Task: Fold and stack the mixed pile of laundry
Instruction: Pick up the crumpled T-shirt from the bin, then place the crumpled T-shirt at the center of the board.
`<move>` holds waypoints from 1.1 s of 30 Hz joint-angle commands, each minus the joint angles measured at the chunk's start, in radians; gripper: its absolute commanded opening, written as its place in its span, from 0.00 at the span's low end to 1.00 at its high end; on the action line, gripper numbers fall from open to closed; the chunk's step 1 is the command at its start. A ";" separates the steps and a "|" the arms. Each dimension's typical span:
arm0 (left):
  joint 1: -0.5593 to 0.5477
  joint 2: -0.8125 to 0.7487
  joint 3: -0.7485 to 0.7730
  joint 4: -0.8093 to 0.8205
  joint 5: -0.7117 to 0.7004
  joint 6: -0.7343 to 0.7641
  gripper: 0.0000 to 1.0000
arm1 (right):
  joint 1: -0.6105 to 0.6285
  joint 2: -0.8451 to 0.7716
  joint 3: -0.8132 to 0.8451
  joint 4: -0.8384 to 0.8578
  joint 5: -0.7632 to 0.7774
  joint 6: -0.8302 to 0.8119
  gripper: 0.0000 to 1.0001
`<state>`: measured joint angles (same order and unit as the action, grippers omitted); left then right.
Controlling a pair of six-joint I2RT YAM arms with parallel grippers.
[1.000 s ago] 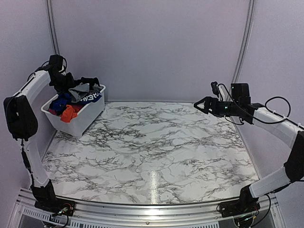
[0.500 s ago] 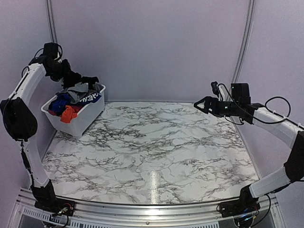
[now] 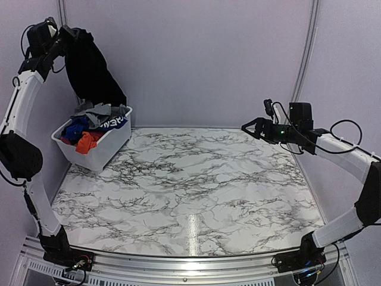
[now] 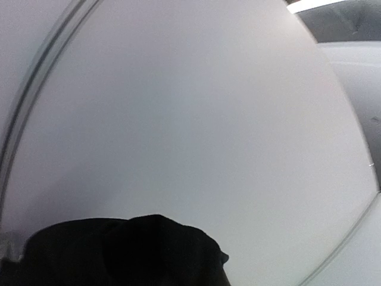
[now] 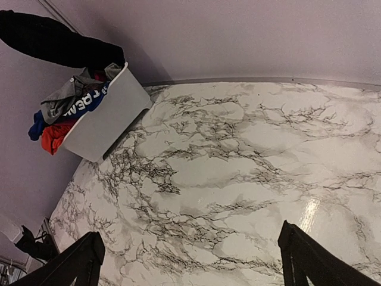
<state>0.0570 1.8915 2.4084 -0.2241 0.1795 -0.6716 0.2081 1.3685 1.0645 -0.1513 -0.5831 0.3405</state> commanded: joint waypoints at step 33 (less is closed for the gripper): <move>-0.787 -0.075 -0.195 0.045 0.227 0.207 0.00 | 0.108 -0.122 0.006 0.239 -0.039 -0.074 0.98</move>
<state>-0.7349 1.8915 2.3119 -0.0032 0.5606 -0.6548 0.3122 1.2995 1.0760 0.1253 -0.6621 0.2974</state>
